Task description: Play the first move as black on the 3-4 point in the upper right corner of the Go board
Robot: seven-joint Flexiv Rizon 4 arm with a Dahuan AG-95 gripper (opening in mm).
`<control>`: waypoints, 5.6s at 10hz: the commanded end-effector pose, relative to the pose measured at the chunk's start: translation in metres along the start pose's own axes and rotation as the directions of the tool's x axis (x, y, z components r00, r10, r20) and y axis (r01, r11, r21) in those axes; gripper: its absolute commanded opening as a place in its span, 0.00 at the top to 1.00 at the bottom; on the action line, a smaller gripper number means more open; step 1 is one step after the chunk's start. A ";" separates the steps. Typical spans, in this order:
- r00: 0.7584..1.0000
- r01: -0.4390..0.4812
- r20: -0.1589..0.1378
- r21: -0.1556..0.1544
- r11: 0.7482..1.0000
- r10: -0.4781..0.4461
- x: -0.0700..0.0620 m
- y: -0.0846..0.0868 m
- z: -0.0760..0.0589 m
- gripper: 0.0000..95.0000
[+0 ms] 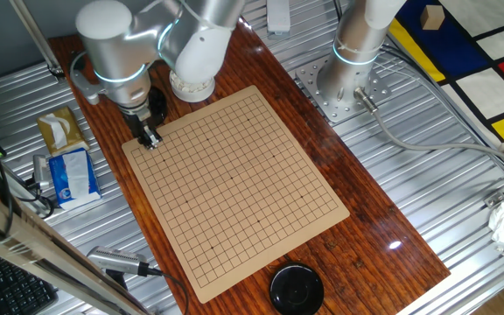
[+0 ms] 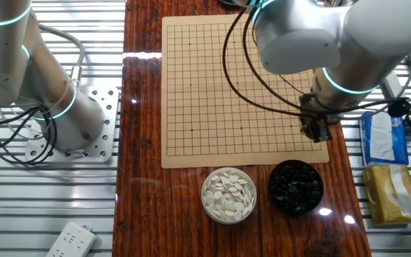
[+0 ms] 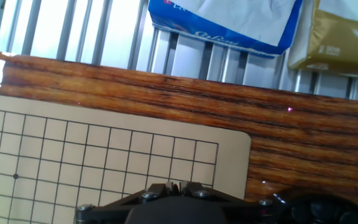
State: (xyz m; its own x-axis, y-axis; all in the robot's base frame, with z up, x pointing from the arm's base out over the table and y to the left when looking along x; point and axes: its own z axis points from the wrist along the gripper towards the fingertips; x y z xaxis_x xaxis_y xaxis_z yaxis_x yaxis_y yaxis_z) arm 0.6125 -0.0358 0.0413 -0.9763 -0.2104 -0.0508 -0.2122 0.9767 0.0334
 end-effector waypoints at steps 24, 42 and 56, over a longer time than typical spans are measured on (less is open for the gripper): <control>0.999 0.007 0.032 0.008 1.000 -0.007 -0.012 0.003 0.019 1.00; 0.999 -0.014 0.039 0.002 1.000 0.014 -0.011 0.029 0.027 1.00; 0.997 0.042 0.068 0.000 0.999 -0.042 -0.009 0.029 0.034 0.80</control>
State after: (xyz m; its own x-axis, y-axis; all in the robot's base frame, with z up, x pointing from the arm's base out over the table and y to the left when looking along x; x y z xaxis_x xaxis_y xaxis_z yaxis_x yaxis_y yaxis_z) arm 0.6159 -0.0039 0.0092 -0.9615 -0.2476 -0.1194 -0.2532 0.9669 0.0333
